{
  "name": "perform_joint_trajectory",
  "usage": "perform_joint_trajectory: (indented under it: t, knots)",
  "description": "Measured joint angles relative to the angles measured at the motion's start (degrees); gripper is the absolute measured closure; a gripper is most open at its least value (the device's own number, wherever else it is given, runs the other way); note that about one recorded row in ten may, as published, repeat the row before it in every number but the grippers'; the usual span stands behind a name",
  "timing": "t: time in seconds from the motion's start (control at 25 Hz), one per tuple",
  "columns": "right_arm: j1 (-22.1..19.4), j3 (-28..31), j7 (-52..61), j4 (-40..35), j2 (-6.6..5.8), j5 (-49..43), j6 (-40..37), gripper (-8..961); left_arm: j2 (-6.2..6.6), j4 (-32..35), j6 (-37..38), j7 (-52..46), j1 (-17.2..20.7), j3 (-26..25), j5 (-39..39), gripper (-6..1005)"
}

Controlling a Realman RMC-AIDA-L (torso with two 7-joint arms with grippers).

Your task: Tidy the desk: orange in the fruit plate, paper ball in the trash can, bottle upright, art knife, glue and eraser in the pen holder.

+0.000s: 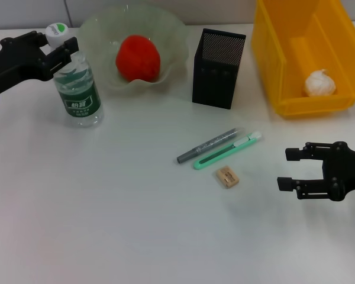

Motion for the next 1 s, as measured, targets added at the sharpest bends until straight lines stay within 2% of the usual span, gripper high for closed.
perform_joint_trajectory:
  t: [0.6, 0.8, 1.0]
  knots:
    - [0.00, -0.27, 0.00, 0.00, 0.00, 0.00, 0.03, 195, 0.03, -0.46, -0.41, -0.54, -0.21, 0.03, -0.66, 551]
    - [0.00, -0.21, 0.00, 0.00, -0.06, 0.00, -0.04, 195, 0.09, -0.84, -0.34, -0.26, -0.17, -0.08, -1.00, 338]
    - [0.00, -0.17, 0.00, 0.00, -0.09, 0.00, -0.04, 195, 0.12, -0.61, 0.08, -0.40, -0.02, -0.08, -1.22, 200]
